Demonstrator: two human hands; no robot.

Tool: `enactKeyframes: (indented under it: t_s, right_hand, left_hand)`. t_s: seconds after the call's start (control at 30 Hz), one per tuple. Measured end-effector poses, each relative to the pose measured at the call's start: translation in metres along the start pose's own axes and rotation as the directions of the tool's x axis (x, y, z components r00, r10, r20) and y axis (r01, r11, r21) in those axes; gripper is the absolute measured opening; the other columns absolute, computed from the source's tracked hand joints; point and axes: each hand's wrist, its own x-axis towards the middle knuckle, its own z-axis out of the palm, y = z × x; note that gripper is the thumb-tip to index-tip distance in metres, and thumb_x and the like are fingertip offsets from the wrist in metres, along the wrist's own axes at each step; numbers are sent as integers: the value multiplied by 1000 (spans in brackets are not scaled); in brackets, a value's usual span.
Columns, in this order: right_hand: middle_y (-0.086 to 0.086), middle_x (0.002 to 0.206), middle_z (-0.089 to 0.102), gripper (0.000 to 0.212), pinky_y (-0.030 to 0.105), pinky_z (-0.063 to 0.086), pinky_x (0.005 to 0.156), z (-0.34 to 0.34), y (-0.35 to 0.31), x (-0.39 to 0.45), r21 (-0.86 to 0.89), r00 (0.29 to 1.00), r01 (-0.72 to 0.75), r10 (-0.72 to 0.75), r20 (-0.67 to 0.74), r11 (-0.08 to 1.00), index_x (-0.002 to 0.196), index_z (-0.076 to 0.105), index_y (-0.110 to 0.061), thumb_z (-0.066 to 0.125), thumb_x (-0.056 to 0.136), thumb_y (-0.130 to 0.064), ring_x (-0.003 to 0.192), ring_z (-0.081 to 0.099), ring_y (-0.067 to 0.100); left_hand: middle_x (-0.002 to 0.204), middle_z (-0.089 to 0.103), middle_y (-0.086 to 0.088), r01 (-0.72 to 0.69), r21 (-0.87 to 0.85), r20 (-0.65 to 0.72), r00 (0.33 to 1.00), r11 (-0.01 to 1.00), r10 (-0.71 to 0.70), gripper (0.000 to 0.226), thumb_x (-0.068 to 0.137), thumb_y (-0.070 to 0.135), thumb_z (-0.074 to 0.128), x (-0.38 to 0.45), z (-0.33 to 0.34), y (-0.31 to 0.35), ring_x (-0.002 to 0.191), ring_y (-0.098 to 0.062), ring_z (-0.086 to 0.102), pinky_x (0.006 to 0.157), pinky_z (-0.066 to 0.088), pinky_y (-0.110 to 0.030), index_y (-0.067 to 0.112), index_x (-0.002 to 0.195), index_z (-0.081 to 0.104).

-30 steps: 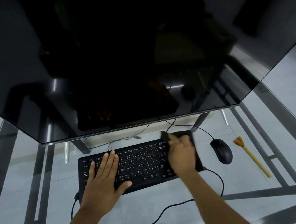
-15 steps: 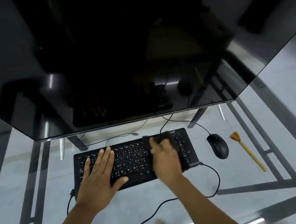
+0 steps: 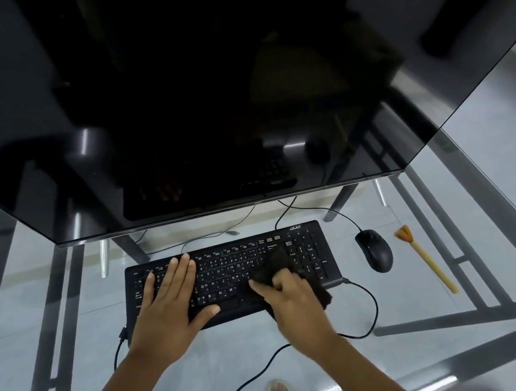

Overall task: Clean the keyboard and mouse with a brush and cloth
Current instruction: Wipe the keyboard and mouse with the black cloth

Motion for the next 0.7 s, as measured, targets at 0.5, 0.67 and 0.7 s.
enactKeyframes:
  t_s: [0.5,0.67,0.7]
  right_hand:
    - [1,87,52,40,31,50,61,24,-32,-25,163,996,87,-91,19,983,112,67,-31,64,78,-10,70,50,17]
    - [-1,99,49,32,36,55,68,26,-1,-29,137,998,-67,67,3,988,117,64,-36,58,90,-19,76,56,24]
    - [1,96,50,35,34,54,66,27,-7,-27,124,998,-55,57,-10,991,115,66,-31,65,86,-12,72,55,23]
  left_hand:
    - [161,13,0,-12,15,24,1000,1000,11,89,90,76,19,0,-2,-1,148,-15,6,117,3,-47,13,153,16]
    - [161,15,0,-10,0,21,1000,1000,10,89,90,76,18,0,-1,-1,148,-16,8,117,2,-47,13,152,19]
    - [160,16,0,-10,-3,18,1000,1000,10,89,90,76,18,0,-1,-1,148,-16,9,117,2,-47,12,152,19]
